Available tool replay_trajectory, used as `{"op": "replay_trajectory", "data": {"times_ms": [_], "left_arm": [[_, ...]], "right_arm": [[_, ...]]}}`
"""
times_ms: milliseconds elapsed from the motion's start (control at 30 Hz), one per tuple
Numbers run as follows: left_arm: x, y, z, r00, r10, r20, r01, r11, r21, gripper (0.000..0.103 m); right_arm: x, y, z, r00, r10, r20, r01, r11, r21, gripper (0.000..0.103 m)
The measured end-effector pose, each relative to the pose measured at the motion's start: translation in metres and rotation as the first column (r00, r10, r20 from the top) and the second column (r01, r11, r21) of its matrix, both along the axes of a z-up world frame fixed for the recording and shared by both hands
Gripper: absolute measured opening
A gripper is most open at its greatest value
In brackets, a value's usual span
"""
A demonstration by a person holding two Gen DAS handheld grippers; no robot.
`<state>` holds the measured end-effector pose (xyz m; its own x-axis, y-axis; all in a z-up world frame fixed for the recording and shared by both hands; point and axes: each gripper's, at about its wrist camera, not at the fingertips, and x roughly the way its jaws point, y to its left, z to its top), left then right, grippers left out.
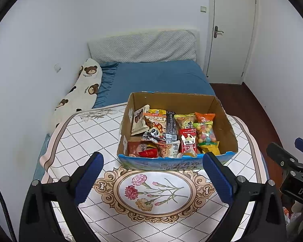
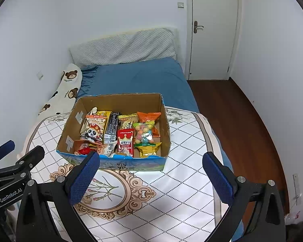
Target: Organize snacks
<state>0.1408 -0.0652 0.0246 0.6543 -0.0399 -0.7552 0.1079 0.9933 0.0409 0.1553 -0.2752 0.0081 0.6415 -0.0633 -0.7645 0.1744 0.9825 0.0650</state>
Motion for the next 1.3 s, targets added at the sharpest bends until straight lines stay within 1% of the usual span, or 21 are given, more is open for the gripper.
{"op": "replay_trajectory", "data": {"times_ms": [567,1067,1300], "left_arm": [[-0.003,0.003,0.000,1.000,0.005,0.005,-0.005,1.000,0.001,0.101],[-0.007,0.006,0.001,1.000,0.011,0.009,-0.011,1.000,0.005,0.101],[-0.011,0.007,0.001,1.000,0.015,0.023,-0.015,1.000,0.009,0.101]], "right_arm": [[0.000,0.006,0.003,1.000,0.029,0.012,-0.029,1.000,-0.007,0.103],[0.000,0.008,0.004,0.999,0.033,0.009,-0.033,0.999,-0.006,0.103],[-0.001,0.008,0.004,0.999,0.034,0.010,-0.034,0.999,-0.007,0.103]]}}
